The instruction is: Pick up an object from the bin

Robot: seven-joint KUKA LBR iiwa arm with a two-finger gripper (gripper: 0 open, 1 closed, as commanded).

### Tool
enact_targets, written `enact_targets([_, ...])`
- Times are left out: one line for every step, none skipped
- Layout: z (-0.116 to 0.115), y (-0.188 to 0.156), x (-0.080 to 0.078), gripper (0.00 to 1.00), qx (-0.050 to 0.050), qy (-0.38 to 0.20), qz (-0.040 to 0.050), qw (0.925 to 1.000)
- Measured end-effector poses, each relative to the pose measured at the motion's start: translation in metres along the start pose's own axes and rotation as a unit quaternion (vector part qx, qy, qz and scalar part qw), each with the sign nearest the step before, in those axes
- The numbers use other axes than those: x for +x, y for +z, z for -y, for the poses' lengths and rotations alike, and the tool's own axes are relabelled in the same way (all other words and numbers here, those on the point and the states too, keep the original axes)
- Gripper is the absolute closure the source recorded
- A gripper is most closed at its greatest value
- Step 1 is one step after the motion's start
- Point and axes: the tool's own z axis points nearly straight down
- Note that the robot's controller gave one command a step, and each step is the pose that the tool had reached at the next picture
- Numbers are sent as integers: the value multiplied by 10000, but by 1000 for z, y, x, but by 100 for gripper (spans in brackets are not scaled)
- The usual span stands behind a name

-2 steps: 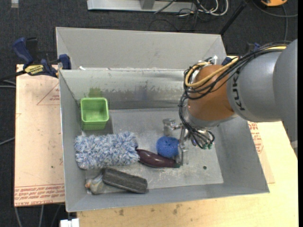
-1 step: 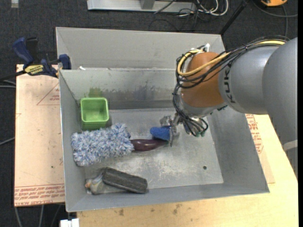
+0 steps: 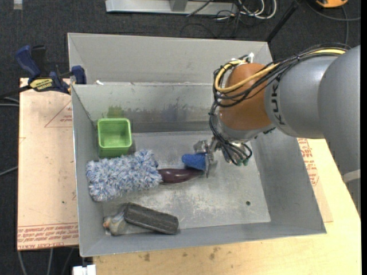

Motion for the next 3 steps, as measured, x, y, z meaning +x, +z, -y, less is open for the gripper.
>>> enact_targets([27, -107, -23, 100, -5, 15, -30, 10000])
enact_targets([27, -107, -23, 100, -5, 12, -30, 10000])
enact_targets([58, -184, -19, 100, -3, 65, -28, 10000])
